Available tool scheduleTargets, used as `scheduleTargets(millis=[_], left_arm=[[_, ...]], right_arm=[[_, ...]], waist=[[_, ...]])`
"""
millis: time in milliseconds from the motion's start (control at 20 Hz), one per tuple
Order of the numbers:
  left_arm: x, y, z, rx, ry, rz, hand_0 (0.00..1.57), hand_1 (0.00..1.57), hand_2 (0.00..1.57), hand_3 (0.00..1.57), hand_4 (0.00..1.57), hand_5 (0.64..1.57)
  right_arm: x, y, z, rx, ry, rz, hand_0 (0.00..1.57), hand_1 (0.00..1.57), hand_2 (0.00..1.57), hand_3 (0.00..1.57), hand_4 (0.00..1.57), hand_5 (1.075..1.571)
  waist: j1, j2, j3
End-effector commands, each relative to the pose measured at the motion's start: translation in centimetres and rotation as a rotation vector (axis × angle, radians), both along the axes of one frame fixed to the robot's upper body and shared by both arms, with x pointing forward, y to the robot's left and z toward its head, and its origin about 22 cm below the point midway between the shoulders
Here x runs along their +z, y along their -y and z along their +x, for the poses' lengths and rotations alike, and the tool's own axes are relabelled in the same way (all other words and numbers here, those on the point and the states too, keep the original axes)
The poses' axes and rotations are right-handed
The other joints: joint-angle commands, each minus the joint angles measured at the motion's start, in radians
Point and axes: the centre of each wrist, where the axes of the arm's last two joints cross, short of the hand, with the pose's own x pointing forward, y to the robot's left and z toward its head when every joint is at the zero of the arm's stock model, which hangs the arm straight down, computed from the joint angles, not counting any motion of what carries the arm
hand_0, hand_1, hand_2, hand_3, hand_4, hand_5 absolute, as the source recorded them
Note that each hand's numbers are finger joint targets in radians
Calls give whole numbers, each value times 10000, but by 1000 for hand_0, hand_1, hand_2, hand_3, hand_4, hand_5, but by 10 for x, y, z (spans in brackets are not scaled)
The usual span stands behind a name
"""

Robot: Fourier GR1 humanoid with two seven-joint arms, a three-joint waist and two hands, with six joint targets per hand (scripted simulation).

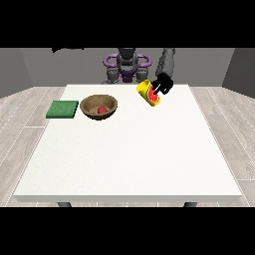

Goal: Pick the cup and pour the ball into the bowl, then pick the bowl and place it on the pad

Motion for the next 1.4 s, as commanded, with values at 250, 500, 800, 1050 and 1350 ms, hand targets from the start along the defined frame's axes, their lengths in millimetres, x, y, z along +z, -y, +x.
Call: scheduleTargets(millis=[250,500,800,1050,1350], left_arm=[[41,35,1,-3313,1153,-8292,811,811,873,348,476,1566],[38,-43,-1,-5343,1874,-9585,180,180,0,0,0,1562],[99,-133,15,-5711,2397,-9148,0,0,0,0,0,1540],[167,-165,17,-5828,2085,-8039,0,0,0,0,0,1515],[247,-169,16,-6016,1912,-7067,0,0,0,0,0,1523]], right_arm=[[-1,-10,-1,-259,190,380,0,0,0,0,501,1566],[11,-33,-10,-812,653,393,0,0,0,0,488,1566],[33,-49,1,-539,1277,167,0,0,0,0,493,1568],[-15,-43,21,-715,267,646,0,0,0,0,477,1570],[-64,-29,47,-887,-110,1254,0,0,0,0,415,1570]], waist=[[1102,868,-93],[1542,1464,31],[1023,2709,83],[1228,2611,101],[1409,2893,116]])
